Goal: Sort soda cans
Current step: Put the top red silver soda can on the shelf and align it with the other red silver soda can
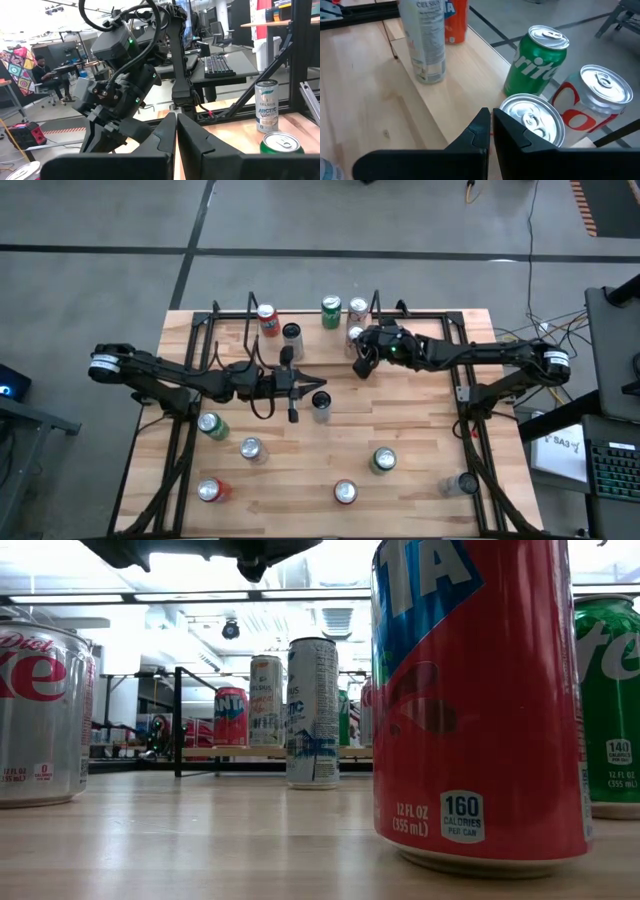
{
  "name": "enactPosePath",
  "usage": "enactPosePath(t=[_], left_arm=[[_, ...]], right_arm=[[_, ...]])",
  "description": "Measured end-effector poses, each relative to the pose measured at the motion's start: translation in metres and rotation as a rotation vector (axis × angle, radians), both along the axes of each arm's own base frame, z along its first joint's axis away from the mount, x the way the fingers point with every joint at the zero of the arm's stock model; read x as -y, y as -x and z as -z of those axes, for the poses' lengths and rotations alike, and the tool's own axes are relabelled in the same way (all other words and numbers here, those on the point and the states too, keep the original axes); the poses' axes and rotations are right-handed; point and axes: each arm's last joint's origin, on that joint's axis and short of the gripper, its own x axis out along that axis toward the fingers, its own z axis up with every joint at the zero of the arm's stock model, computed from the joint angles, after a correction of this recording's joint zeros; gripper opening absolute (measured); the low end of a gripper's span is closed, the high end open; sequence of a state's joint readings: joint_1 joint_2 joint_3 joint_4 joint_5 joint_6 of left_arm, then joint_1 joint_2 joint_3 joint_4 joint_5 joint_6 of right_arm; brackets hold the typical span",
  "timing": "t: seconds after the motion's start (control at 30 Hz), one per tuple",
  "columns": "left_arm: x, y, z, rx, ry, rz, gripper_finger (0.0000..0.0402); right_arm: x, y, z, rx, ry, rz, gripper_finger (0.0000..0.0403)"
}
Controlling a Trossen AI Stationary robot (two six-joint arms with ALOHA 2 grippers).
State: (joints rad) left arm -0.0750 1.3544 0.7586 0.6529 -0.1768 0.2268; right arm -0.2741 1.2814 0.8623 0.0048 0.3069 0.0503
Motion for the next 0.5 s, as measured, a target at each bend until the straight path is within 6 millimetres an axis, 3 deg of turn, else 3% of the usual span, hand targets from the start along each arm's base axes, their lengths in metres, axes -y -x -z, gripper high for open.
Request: enactPosePath(t=[0.5], left_arm=[[-0.0003, 0.0, 0.0002, -0.002, -0.001, -0.001, 0.0]], right_arm=[[0.0058, 0.0025, 0.0063, -0.05, -0.016, 0.022, 0.0011]])
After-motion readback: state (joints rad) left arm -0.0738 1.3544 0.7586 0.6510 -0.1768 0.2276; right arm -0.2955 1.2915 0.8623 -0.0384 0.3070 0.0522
